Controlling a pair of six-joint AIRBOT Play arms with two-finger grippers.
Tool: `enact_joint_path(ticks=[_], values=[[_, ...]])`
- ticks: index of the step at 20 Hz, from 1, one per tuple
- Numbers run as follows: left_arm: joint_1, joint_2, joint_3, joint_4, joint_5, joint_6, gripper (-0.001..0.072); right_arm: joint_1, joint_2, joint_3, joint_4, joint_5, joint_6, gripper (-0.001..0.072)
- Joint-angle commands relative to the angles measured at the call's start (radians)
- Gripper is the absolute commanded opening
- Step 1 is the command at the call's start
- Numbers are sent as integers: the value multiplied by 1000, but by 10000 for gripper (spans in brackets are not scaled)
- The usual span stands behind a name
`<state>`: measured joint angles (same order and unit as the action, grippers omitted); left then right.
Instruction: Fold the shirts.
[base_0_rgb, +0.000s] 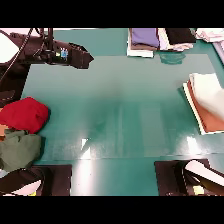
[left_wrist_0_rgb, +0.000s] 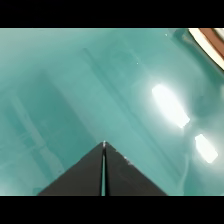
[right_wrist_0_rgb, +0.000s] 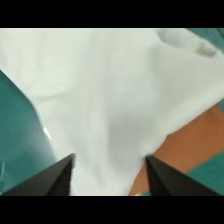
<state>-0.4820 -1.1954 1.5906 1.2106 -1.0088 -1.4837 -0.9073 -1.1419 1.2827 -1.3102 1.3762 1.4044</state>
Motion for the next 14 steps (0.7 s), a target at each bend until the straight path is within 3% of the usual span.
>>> enact_joint_path(ticks=[1, 5, 7, 10, 14], values=[[0, 0, 0, 0, -5, 5, 29, -81, 55, -134, -27, 3, 0, 582], [0, 0, 0, 0, -4, 19, 30, -45, 119, -75, -9, -31, 1, 582], [0, 0, 0, 0, 2, 19, 30, 61, 149, -8, 95, -78, 1, 581], [1, 0, 0, 1, 5, 19, 29, 306, 167, 82, 247, -124, 1, 581], [1, 0, 0, 0, 6, 19, 29, 713, 167, 145, 234, -218, 0, 572]])
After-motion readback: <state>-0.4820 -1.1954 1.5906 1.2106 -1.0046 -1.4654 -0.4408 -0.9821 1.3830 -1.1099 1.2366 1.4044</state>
